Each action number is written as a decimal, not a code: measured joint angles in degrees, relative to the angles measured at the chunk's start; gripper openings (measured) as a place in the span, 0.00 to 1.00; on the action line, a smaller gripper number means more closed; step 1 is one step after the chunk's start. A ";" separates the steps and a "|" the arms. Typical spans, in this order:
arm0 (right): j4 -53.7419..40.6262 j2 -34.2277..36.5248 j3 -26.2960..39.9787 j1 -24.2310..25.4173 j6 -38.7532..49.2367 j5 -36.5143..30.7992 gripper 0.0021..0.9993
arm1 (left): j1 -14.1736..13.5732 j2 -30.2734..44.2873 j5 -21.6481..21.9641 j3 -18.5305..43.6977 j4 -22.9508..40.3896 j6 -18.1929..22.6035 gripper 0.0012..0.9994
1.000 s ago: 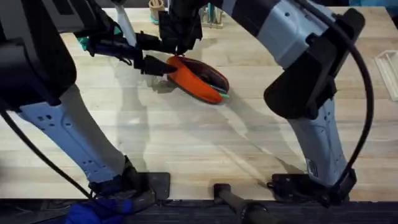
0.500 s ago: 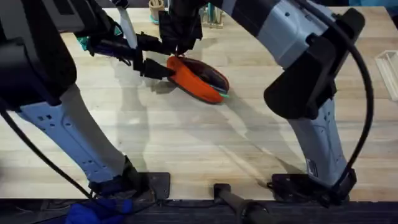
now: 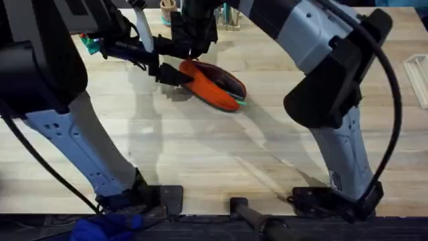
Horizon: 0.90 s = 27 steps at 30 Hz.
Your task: Unzip the bag, pick up the pens from the table one at a time and place them inside, then zip the bag closed.
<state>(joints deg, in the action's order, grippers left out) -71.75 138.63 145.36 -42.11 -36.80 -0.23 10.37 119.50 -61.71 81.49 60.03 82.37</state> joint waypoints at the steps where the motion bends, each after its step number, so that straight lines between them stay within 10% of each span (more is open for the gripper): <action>1: 0.00 0.00 0.01 0.00 -0.01 -0.02 0.03 | 0.00 0.00 -0.02 0.00 0.00 -0.01 0.92; 10: -0.02 0.00 0.02 0.00 0.00 -0.22 0.03 | 0.00 0.02 -0.18 -0.02 -0.04 0.27 0.23; 17: -0.24 0.00 0.02 -0.09 0.00 -0.22 0.03 | -0.02 0.00 -0.50 -0.02 -0.01 0.23 0.05; 27: -0.25 0.00 0.02 -0.09 0.00 -0.22 0.03 | -0.02 0.00 -0.57 -0.02 0.00 0.20 0.04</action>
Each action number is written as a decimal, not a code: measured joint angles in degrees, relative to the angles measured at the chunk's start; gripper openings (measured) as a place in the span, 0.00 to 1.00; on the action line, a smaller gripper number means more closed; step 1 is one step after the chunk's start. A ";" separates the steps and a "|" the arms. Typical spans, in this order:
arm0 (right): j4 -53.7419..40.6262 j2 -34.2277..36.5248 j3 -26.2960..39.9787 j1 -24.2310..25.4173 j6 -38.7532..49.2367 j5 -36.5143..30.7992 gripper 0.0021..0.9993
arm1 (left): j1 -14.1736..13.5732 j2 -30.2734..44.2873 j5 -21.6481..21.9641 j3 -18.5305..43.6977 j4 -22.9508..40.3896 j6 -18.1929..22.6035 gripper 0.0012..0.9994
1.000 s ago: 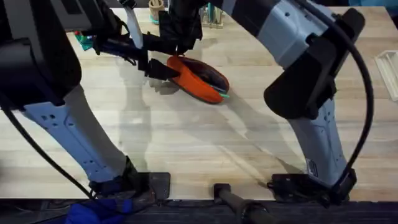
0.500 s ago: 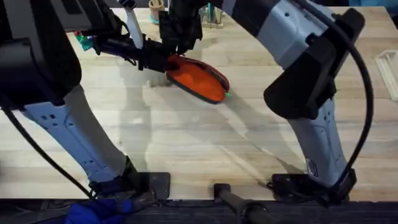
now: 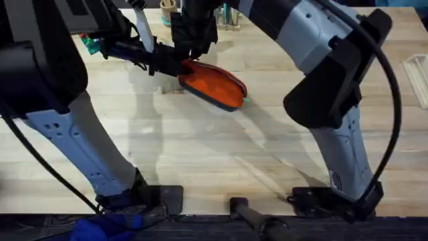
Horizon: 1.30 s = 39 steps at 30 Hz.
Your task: Unzip the bag, pick up the pens from the table one at a time and place them inside, then zip the bag closed.
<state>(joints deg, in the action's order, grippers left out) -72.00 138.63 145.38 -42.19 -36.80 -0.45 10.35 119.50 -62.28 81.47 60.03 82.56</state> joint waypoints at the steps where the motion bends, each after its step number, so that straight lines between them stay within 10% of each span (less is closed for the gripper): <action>1: -0.01 0.00 0.00 0.00 0.00 0.00 0.03 | 0.00 0.01 0.00 0.00 0.00 0.00 0.04; 39: -8.86 0.00 1.05 -0.28 4.68 -4.39 0.03 | -0.70 0.00 0.42 0.00 0.07 0.04 0.04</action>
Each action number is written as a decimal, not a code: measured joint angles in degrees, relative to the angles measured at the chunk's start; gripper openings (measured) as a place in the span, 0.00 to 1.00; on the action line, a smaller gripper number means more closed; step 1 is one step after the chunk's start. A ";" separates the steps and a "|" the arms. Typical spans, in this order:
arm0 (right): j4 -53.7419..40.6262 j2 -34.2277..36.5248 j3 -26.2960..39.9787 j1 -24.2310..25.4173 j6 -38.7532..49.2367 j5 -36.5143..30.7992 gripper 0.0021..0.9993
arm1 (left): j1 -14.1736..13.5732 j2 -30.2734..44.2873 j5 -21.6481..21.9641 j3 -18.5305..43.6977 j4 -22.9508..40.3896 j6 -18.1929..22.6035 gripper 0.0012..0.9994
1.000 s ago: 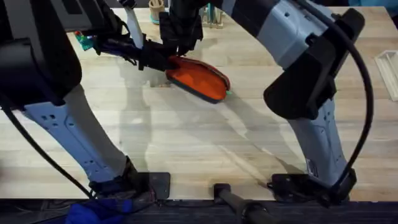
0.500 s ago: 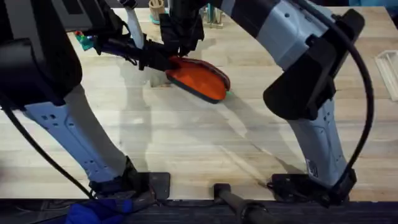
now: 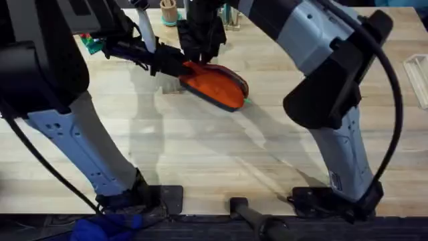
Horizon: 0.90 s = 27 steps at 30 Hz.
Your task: Unzip the bag, pick up the pens from the table one at a time and place them inside, then zip the bag closed.
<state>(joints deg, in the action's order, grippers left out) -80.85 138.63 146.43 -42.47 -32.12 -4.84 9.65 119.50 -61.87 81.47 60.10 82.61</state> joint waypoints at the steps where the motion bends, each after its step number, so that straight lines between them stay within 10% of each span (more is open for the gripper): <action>1: -0.53 0.00 0.00 0.18 0.04 -0.04 0.03 | 0.00 0.00 -0.02 0.00 0.02 -0.02 0.04; 27: -6.22 0.00 0.09 1.90 0.48 -1.59 0.03 | -0.20 0.00 -0.24 0.00 0.15 -0.04 0.04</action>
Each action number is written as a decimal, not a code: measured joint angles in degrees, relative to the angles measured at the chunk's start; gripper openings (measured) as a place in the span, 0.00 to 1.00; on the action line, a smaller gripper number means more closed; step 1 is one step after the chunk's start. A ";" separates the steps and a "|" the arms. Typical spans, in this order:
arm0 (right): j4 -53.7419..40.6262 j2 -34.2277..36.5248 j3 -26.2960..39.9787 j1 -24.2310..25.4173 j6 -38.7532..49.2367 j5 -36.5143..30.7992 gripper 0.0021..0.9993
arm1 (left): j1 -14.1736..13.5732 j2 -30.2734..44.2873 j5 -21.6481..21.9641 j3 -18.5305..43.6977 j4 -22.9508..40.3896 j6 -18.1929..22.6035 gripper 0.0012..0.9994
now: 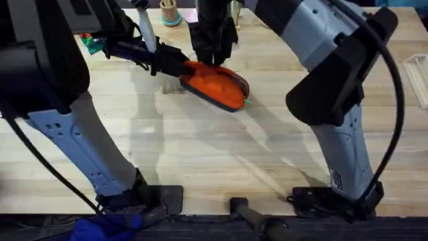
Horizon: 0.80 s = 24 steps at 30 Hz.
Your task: Unzip the bag, pick up the pens from the table one at a time and place them inside, then zip the bag closed.
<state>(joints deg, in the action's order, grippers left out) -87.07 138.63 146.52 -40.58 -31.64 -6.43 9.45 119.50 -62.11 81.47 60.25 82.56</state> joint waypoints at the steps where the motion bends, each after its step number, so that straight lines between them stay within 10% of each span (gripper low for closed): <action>1: -0.19 0.00 0.00 0.02 -0.11 -0.15 0.03 | 0.00 0.00 0.00 0.00 0.00 0.00 0.04; 24: -5.55 0.00 0.00 0.13 -0.11 -2.79 0.03 | 0.00 0.00 0.24 0.00 0.02 0.00 0.04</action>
<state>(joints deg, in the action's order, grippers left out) -92.62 138.62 146.52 -40.45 -31.75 -9.23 9.45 119.50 -61.87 81.47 60.27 82.56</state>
